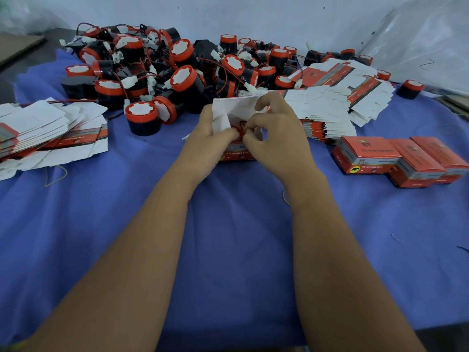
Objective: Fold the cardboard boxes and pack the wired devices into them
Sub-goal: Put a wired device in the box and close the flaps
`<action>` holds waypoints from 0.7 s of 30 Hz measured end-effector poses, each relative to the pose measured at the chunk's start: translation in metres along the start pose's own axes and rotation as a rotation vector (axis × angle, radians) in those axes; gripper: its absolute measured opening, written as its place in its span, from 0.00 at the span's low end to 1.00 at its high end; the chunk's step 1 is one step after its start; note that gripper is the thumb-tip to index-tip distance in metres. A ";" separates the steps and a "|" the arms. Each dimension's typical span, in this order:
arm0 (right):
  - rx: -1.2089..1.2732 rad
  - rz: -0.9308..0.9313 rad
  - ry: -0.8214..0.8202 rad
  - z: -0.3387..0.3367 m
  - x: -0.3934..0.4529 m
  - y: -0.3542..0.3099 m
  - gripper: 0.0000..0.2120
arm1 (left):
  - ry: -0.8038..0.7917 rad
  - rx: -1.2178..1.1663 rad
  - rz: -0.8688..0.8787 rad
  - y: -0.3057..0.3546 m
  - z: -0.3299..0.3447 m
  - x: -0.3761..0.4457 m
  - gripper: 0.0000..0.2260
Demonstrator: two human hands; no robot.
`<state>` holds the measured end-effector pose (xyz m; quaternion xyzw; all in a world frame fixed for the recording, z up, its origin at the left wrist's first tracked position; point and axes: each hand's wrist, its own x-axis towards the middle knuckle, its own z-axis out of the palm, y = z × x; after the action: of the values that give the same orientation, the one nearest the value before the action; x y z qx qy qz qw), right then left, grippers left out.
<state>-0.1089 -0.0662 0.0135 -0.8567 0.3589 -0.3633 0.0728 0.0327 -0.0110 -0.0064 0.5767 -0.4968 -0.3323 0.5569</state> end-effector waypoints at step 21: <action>0.341 0.181 0.006 0.007 -0.001 0.002 0.19 | 0.188 -0.064 -0.003 0.007 -0.012 0.000 0.16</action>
<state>-0.1058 -0.0683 0.0068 -0.7950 0.3680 -0.4135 0.2480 0.0424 -0.0069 0.0022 0.5880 -0.4304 -0.2935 0.6188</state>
